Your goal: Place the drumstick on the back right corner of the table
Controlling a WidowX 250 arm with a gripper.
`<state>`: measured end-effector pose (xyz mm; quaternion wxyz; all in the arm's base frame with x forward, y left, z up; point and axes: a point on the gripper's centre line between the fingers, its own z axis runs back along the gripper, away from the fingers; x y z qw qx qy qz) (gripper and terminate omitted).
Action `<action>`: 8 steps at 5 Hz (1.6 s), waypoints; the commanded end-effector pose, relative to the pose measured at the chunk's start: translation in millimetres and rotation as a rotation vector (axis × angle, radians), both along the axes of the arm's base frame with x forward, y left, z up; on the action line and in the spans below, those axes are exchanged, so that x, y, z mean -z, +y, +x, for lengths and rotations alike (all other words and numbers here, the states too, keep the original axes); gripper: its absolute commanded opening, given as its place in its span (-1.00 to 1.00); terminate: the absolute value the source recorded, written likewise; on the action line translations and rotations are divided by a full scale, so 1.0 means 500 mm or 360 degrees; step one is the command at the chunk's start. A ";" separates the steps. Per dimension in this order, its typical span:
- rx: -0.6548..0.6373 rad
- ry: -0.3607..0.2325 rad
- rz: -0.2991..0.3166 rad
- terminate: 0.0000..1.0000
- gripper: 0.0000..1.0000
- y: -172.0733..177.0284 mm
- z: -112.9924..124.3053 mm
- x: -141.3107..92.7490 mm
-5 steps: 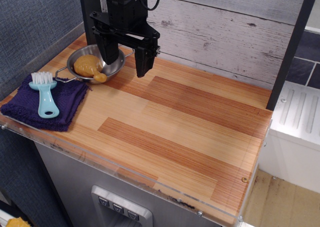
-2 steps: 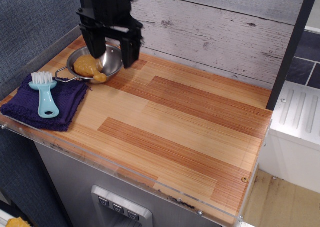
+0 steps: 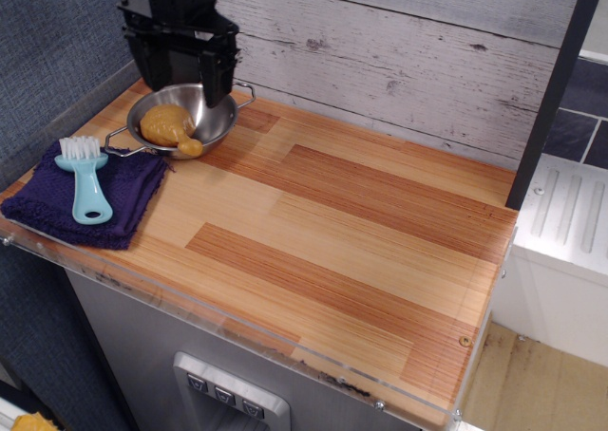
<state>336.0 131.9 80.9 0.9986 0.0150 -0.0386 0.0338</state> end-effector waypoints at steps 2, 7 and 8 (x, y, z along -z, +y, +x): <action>-0.0097 0.0042 0.0065 -1.00 1.00 0.072 0.008 0.031; -0.0110 0.0112 0.0108 -1.00 -1.00 0.041 0.045 0.091; -0.0128 -0.0025 0.0103 -1.00 -1.00 0.031 0.043 0.041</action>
